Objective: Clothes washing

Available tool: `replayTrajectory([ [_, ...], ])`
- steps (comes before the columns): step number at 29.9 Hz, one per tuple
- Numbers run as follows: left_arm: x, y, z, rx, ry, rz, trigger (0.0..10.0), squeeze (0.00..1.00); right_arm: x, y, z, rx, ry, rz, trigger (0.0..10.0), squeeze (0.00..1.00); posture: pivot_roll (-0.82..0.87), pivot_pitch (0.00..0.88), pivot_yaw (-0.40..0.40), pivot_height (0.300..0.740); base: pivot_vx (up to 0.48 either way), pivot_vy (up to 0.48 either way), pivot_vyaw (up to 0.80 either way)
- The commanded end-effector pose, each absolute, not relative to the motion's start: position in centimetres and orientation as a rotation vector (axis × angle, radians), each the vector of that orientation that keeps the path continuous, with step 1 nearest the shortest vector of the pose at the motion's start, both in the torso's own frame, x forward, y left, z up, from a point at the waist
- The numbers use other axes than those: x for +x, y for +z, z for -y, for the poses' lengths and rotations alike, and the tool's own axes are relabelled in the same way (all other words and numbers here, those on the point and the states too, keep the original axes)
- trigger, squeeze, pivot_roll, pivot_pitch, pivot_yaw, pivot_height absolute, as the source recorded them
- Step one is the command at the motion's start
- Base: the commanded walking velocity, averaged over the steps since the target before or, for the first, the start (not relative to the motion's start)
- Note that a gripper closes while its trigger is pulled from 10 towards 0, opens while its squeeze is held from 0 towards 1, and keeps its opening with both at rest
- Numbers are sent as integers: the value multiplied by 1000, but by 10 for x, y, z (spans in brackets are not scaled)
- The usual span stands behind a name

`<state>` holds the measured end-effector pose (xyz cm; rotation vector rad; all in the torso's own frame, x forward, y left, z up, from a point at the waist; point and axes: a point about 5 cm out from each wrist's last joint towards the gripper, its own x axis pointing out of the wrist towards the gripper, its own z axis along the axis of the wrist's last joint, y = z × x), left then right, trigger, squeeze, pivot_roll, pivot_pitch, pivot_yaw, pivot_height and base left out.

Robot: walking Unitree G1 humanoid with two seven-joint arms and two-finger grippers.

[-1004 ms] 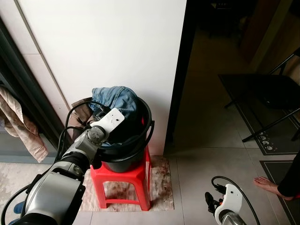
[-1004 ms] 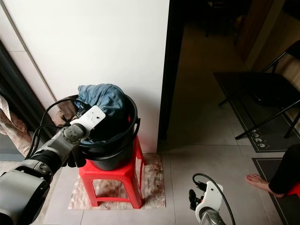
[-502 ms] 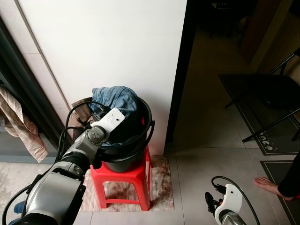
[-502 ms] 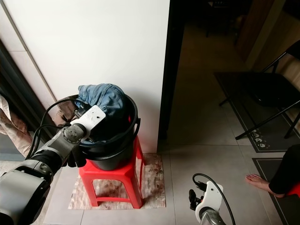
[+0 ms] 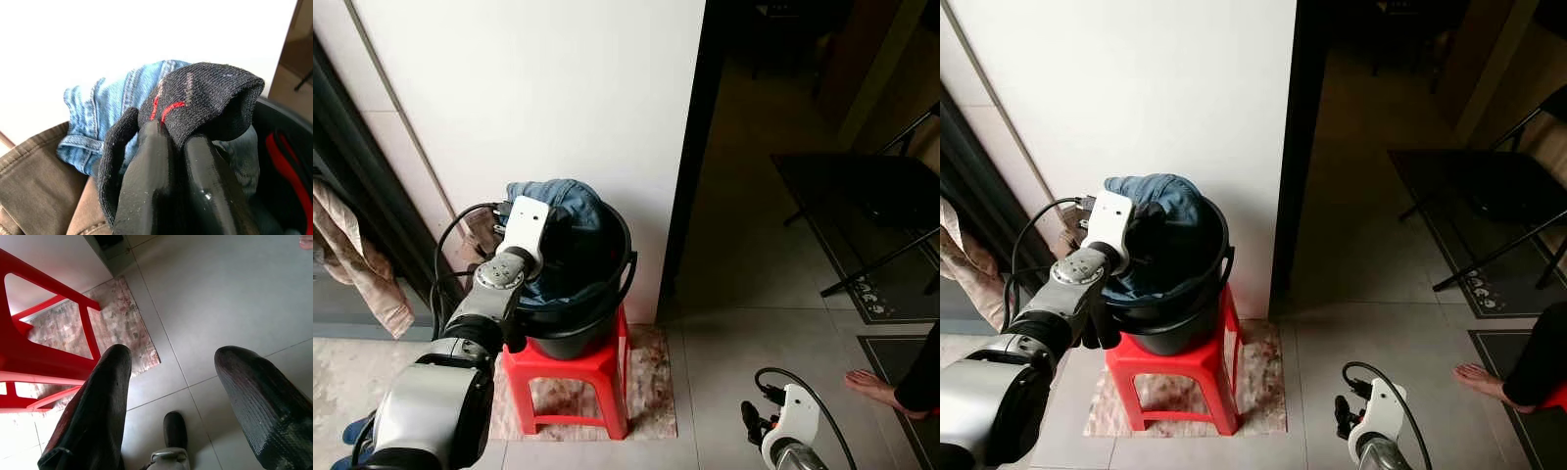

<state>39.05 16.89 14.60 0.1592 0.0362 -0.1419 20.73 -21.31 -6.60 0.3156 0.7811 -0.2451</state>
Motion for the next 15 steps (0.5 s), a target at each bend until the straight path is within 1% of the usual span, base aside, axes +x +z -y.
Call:
replayTrajectory([
  [1, 394, 163, -173, 64, -96, 55, 0, 0, 208, -66, 213, 325, -249, -780, 10000, 0, 23, 11, -2, 732, 0, 0, 0],
  [2, 394, 167, -176, 40, -74, 84, 1451, 0, 208, -66, 213, 324, -249, -780, 10000, 0, 23, 11, -2, 732, 0, 0, 0],
  [3, 394, 168, -177, 44, -63, 95, 3451, 0, 208, -66, 213, 324, -249, -780, 10000, 0, 23, 11, -2, 732, 0, 0, 0],
  [4, 394, 169, -178, 44, -49, 107, 10000, 0, 208, -66, 213, 324, -250, -780, 10000, 0, 23, 4, -2, 732, 0, 0, 0],
  [9, 391, 163, -184, -26, -10, 112, 10000, 0, 207, -66, 213, 324, -255, -772, 10000, 0, 21, 0, 0, 732, 0, 0, 0],
  [11, 383, 155, -200, -165, 68, 147, 10000, 0, 207, -66, 212, 329, -260, -762, 10000, 0, 18, 0, 1, 732, 0, 0, 0],
  [15, 381, 158, -207, -232, 98, 199, 10000, 0, 207, -66, 212, 326, -260, -762, 10000, 0, 15, 0, 0, 732, 0, 0, 0],
])
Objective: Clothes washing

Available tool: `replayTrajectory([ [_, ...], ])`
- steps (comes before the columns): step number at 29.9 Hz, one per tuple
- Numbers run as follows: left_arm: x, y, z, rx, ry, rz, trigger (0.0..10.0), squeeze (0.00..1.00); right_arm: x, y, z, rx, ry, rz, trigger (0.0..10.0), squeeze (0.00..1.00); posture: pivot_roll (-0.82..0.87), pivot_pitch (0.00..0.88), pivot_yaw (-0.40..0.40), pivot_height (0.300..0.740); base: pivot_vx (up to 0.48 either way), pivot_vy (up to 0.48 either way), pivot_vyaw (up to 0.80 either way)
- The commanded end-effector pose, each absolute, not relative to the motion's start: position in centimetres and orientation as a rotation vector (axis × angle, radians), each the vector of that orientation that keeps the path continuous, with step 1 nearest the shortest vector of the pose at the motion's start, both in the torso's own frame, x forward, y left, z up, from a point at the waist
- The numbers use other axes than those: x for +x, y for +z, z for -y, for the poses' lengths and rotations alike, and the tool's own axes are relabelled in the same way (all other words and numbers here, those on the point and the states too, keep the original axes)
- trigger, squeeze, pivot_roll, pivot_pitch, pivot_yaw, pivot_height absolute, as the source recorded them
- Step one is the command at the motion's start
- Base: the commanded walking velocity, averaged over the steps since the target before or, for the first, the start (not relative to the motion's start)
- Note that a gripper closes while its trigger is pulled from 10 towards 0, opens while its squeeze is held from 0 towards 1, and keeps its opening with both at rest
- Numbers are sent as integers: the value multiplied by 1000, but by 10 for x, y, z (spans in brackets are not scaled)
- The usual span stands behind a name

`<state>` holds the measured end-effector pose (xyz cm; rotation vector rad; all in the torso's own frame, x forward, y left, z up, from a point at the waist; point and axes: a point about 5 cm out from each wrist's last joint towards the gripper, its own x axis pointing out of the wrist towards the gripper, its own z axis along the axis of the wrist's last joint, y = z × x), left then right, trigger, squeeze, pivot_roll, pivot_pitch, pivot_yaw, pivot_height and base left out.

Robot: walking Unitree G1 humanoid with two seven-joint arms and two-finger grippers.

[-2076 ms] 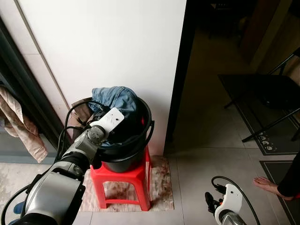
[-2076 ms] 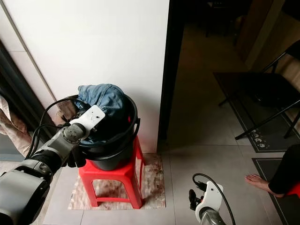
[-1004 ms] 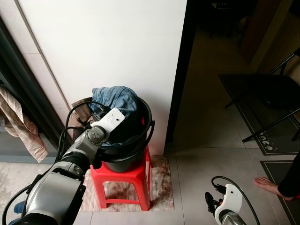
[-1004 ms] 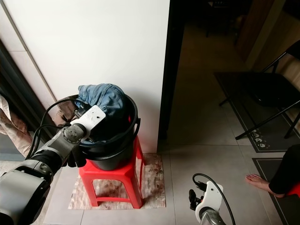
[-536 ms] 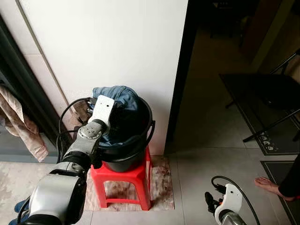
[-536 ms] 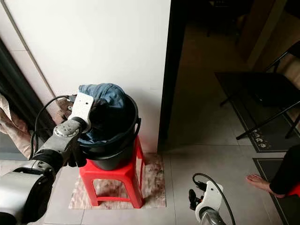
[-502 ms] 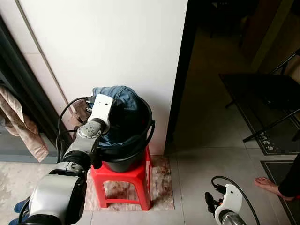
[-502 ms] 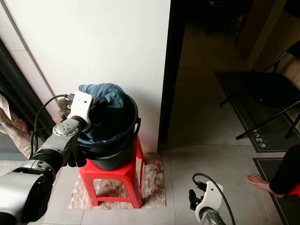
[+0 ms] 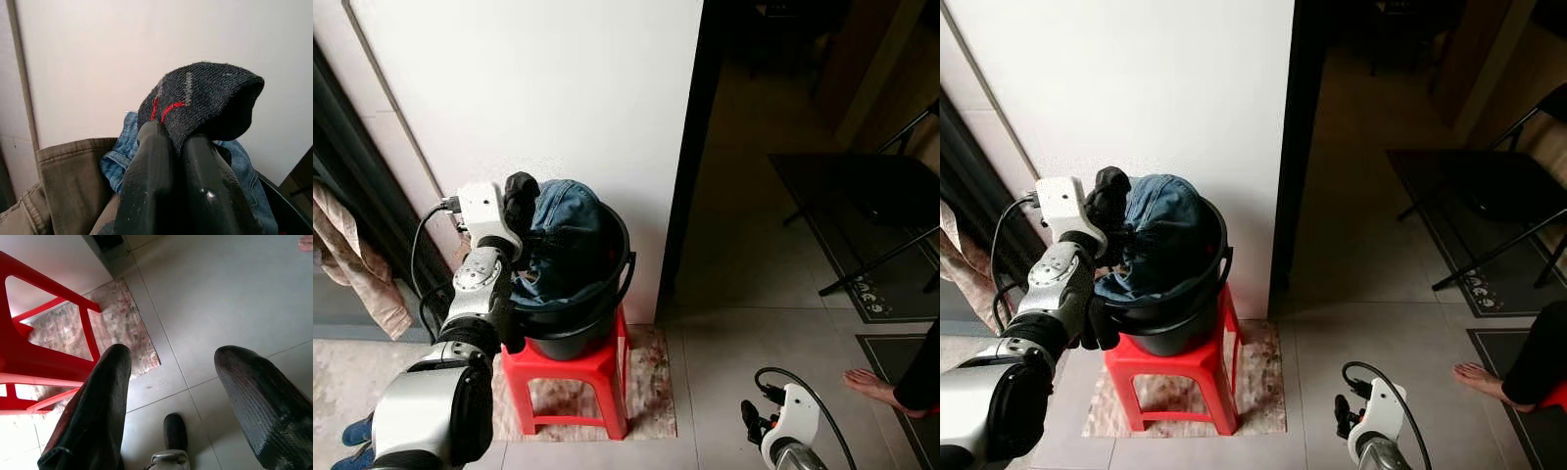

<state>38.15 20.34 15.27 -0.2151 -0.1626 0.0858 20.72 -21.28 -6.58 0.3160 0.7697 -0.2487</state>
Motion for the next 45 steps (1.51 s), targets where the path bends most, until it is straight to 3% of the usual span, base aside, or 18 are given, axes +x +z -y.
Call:
replayTrajectory([
  [1, 381, 162, -208, -220, 92, 234, 10000, 0, 207, -66, 213, 325, -265, -757, 10000, 0, 20, 0, -2, 732, 0, 0, 0],
  [9, 379, 181, -196, -126, 24, 377, 10000, 0, 207, -65, 212, 326, -259, -751, 10000, 0, 16, 0, -1, 732, 0, 0, 0],
  [16, 372, 165, -225, -80, 151, 307, 10000, 0, 208, -65, 212, 327, -260, -752, 10000, 0, 24, 0, -3, 732, 0, 0, 0],
  [20, 359, 149, -259, -56, 309, 233, 10000, 0, 208, -65, 212, 328, -264, -753, 10000, 0, 25, 0, -3, 732, 0, 0, 0],
  [23, 355, 144, -270, -42, 356, 208, 10000, 0, 208, -65, 212, 328, -264, -754, 10000, 0, 29, 0, -5, 732, 0, 0, 0],
  [45, 355, 144, -270, -42, 356, 208, 10000, 0, 208, -65, 212, 328, -264, -754, 10000, 0, 29, 0, -5, 732, 0, 0, 0],
])
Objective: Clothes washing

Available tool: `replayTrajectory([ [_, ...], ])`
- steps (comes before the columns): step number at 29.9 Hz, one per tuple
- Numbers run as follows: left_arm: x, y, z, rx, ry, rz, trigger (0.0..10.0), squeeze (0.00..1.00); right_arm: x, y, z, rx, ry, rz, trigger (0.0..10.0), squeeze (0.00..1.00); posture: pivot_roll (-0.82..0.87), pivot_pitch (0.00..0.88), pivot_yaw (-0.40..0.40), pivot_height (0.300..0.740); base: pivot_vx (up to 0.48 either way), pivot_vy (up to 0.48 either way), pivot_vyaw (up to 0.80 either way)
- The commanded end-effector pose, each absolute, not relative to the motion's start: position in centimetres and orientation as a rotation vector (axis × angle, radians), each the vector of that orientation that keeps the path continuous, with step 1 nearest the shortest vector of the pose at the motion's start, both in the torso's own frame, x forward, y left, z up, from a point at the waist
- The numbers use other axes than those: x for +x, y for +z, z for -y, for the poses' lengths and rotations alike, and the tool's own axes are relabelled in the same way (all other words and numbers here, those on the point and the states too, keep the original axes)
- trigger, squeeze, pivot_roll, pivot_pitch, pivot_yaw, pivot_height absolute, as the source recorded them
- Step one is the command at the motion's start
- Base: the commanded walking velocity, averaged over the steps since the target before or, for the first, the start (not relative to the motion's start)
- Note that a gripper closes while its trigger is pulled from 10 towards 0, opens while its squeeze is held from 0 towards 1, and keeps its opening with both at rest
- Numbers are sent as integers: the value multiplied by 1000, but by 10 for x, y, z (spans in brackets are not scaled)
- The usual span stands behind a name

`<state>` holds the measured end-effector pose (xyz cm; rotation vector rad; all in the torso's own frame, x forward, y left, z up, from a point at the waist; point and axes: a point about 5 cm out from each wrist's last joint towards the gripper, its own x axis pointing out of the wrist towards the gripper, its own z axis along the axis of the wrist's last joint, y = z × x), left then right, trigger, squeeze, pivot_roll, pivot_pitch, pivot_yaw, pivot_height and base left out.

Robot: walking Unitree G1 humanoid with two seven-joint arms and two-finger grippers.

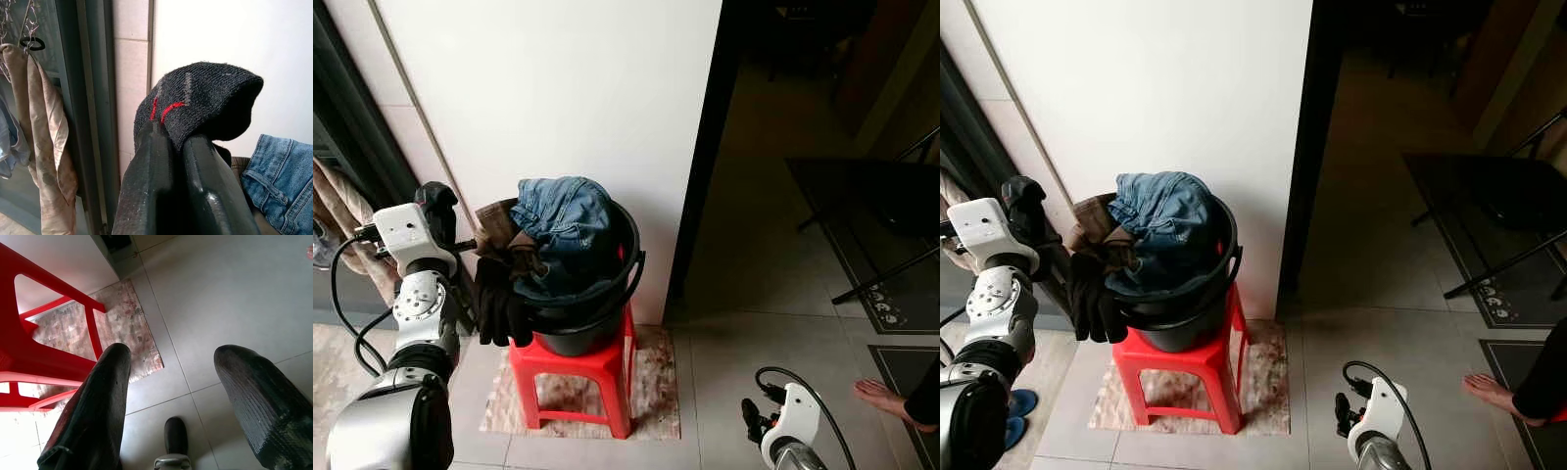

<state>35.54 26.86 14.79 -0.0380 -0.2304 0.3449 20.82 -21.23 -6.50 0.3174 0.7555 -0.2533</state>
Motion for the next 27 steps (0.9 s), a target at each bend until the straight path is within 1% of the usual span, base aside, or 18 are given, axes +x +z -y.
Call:
replayTrajectory([
  [1, 355, 144, -270, -42, 356, 208, 10000, 0, 208, -65, 212, 328, -264, -754, 10000, 0, 29, 0, -5, 732, 0, 0, 0],
  [8, 355, 144, -270, -42, 356, 208, 10000, 0, 208, -65, 212, 328, -264, -754, 10000, 0, 29, 0, -5, 732, 0, 0, 0],
  [10, 353, 143, -273, -19, 369, 195, 10000, 0, 208, -65, 212, 328, -264, -754, 10000, 0, 29, 0, -5, 732, 0, 0, 0],
  [11, 351, 110, -248, 106, 274, 37, 10000, 0, 209, -65, 212, 331, -261, -755, 10000, 0, 30, 15, -2, 732, 0, 0, 0],
  [13, 352, 103, -231, 144, 206, 2, 10000, 0, 209, -65, 212, 332, -260, -755, 10000, 0, 30, 15, -2, 732, 0, 0, 0],
  [15, 359, 112, -222, 129, 155, 46, 10000, 0, 209, -65, 212, 332, -260, -754, 10000, 0, 31, 15, -1, 732, 0, 0, 0],
  [16, 364, 123, -211, 124, 91, 93, 10000, 0, 210, -64, 212, 331, -259, -753, 10000, 0, 31, 15, -1, 732, 0, 0, 0],
  [19, 373, 140, -190, 133, -20, 171, 10000, 0, 210, -64, 212, 331, -260, -750, 10000, 0, 31, 16, 0, 732, 0, 0, 0],
  [20, 377, 150, -178, 148, -81, 214, 10000, 0, 210, -64, 212, 331, -260, -749, 10000, 0, 32, 13, 1, 732, 0, 0, 0],
  [23, 379, 156, -168, 170, -117, 234, 10000, 0, 210, -64, 211, 332, -260, -748, 10000, 0, 33, 12, 3, 732, 0, 0, 0],
  [25, 379, 155, -168, 172, -114, 229, 10000, 0, 210, -64, 211, 333, -260, -748, 10000, 0, 33, 12, 3, 732, 0, 0, 0],
  [26, 379, 148, -173, 194, -82, 181, 10000, 0, 210, -64, 211, 334, -259, -748, 10000, 0, 34, 11, 4, 732, 0, 0, 0],
  [27, 379, 148, -173, 194, -82, 181, 10000, 0, 210, -64, 211, 334, -259, -748, 10000, 0, 34, 11, 4, 732, 0, 0, 0],
])
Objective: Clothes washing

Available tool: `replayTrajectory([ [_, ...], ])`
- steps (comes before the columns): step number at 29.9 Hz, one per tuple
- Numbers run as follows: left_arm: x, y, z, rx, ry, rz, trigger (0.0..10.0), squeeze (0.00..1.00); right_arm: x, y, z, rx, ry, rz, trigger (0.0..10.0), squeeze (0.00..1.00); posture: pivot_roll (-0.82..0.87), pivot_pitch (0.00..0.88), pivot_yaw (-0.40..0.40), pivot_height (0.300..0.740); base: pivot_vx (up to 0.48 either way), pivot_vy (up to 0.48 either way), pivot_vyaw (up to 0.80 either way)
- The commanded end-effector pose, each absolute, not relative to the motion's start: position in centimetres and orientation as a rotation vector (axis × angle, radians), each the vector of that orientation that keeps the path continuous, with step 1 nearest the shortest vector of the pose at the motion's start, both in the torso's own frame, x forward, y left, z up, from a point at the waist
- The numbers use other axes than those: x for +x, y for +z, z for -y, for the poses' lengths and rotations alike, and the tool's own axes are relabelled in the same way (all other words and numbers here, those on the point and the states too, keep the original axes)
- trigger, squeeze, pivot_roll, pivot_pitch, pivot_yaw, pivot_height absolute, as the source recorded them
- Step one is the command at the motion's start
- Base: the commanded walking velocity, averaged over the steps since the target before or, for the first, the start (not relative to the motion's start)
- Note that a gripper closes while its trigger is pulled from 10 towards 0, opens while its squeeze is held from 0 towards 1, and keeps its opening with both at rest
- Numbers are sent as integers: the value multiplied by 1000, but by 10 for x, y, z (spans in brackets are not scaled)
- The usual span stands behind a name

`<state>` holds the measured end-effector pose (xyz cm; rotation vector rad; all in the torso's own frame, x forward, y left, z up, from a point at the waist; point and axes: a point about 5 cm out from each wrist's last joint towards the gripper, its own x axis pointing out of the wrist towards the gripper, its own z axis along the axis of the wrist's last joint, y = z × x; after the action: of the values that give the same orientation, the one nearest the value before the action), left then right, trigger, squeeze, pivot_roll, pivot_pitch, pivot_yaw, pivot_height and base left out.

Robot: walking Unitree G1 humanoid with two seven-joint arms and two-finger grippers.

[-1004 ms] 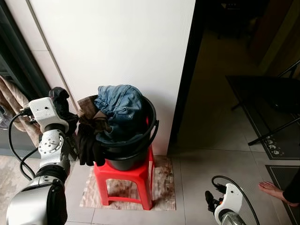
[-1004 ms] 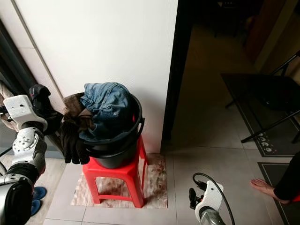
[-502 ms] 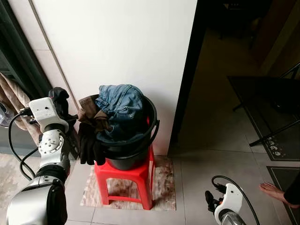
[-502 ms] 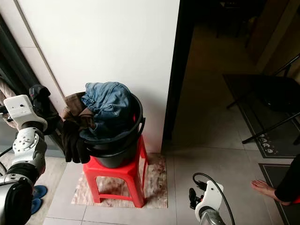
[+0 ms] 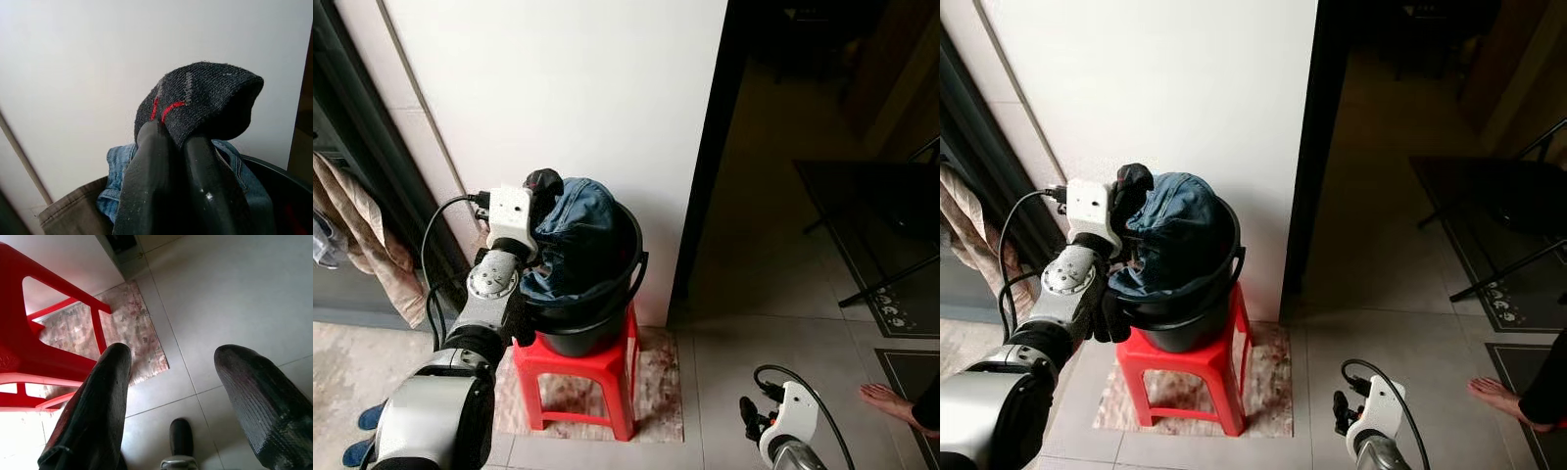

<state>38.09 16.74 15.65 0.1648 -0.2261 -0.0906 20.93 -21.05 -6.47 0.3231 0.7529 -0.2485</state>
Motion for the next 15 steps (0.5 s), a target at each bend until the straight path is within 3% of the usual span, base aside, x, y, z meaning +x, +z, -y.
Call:
replayTrajectory([
  [1, 378, 145, -175, 201, -70, 162, 10000, 0, 209, -65, 211, 334, -258, -749, 10000, 0, 33, 10, 5, 732, 0, 0, 0],
  [5, 364, 107, -217, 229, 147, -61, 10000, 0, 209, -65, 210, 336, -260, -750, 10000, 0, 27, 5, 9, 732, 0, 0, 0],
  [15, 314, 43, -266, 464, 317, -430, 10000, 0, 208, -66, 210, 336, -260, -752, 10000, 0, 23, 0, 14, 732, 0, 0, 0],
])
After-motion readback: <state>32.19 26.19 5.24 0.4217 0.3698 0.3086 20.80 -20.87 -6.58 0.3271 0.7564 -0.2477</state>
